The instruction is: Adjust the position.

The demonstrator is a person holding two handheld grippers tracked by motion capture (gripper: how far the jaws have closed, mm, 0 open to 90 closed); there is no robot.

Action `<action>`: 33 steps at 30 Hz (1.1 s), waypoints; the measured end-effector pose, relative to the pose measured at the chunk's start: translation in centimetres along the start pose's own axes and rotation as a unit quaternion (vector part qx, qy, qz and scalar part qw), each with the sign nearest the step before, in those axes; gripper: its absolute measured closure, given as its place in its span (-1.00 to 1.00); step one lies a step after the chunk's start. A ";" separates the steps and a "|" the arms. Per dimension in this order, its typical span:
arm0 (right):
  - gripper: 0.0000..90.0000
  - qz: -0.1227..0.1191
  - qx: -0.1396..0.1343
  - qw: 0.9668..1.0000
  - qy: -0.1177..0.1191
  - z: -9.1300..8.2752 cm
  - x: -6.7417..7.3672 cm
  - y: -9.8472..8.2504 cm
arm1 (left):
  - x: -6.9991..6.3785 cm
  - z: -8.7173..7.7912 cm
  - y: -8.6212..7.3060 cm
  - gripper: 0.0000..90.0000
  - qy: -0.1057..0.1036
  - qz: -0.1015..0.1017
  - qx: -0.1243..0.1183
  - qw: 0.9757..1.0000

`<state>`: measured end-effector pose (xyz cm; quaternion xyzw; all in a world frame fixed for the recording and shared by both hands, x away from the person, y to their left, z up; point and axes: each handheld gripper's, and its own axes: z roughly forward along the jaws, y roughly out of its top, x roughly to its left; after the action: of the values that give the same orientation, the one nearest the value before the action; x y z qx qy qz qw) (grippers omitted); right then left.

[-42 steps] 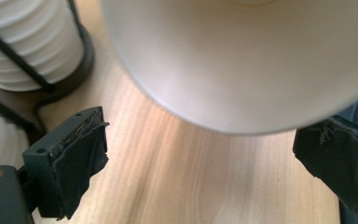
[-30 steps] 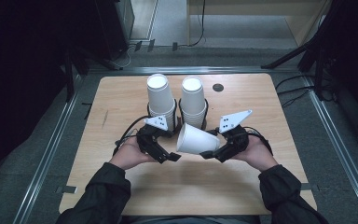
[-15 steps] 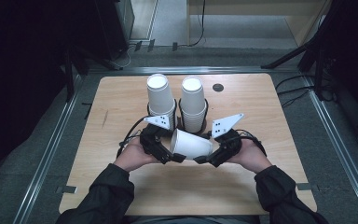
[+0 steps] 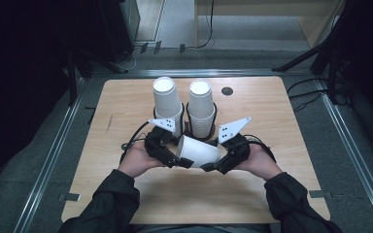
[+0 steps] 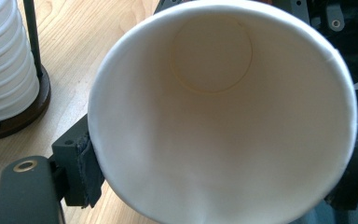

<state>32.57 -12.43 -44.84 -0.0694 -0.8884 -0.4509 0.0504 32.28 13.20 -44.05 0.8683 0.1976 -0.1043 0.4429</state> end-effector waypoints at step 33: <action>-0.60 0.022 0.041 0.998 -0.037 0.3 -0.4 -1.9 | 0.0 1.6 0.9 -0.70 0.124 0.030 0.167 0.978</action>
<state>32.63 -13.34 -46.53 -0.1029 -0.9058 -0.4098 0.0305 32.69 11.41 -44.34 0.9417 0.2047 -0.0138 0.2667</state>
